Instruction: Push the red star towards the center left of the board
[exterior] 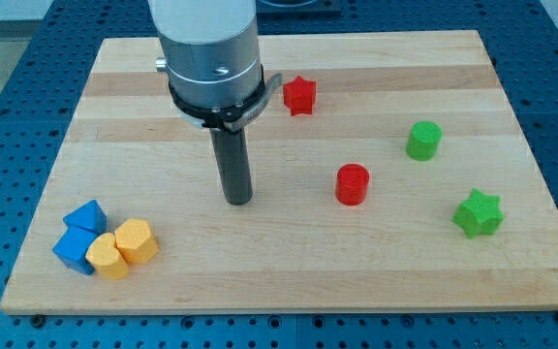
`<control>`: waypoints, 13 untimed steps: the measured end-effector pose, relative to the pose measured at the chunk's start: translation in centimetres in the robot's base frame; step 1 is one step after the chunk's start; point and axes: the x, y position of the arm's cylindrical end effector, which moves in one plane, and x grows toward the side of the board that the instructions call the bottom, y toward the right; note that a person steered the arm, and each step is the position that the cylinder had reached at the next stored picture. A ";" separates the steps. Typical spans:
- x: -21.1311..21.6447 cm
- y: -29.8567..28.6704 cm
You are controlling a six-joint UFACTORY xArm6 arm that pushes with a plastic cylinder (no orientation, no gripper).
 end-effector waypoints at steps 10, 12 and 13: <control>-18.9 10.7; -16.7 14.7; -12.6 14.7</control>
